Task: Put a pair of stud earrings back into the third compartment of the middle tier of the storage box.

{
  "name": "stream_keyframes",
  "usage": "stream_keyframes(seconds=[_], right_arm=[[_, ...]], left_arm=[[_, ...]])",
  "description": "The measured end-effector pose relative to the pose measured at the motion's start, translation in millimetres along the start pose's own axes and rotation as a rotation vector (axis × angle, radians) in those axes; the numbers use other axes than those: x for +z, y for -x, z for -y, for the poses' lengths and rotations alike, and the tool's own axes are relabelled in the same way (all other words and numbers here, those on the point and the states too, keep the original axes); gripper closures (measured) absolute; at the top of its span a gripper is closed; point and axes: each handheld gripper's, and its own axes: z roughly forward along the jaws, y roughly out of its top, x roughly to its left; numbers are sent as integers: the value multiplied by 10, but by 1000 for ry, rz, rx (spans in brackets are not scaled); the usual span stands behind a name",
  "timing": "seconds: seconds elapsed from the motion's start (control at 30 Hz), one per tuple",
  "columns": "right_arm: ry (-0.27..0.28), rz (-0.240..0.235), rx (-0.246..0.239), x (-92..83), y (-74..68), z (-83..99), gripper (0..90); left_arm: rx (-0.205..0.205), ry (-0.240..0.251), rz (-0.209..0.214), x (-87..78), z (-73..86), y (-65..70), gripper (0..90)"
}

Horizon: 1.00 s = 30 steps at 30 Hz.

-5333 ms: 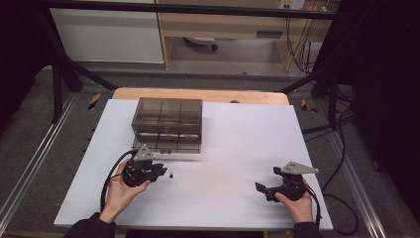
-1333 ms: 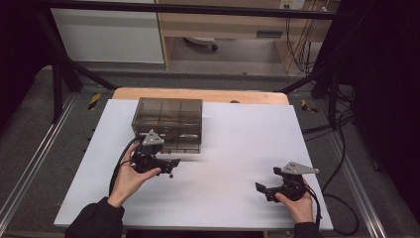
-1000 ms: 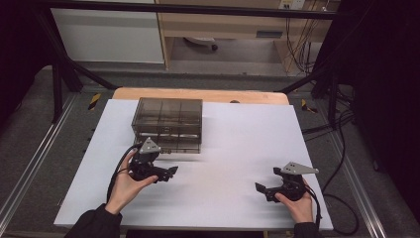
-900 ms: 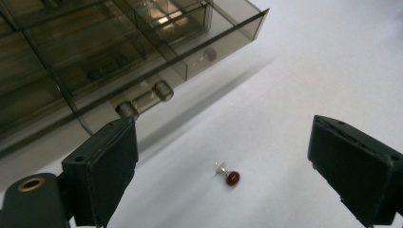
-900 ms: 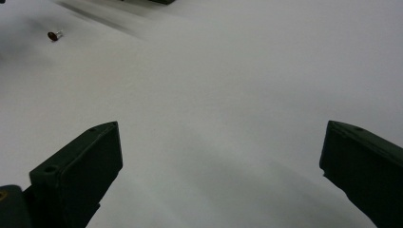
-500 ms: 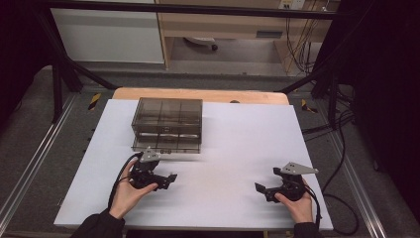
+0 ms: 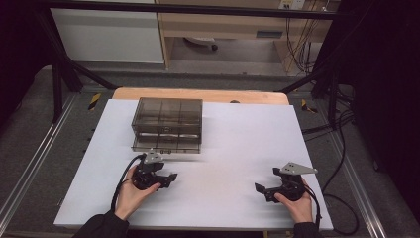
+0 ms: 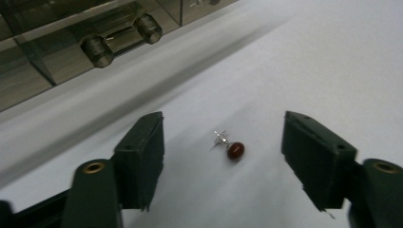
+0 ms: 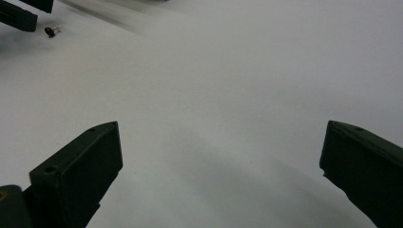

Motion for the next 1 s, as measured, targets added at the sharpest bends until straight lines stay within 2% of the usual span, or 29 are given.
stream_keyframes(seconds=[0.2,0.47,1.0], right_arm=[[1,0,0,1,0,0,9],[3,-2,3,0,0,0,9],[4,-1,6,-5,1,-2,9]], left_arm=[[18,-16,0,34,2,39,422],[16,-13,-9,42,4,52,549],[-6,-28,-19,91,15,27,668]])
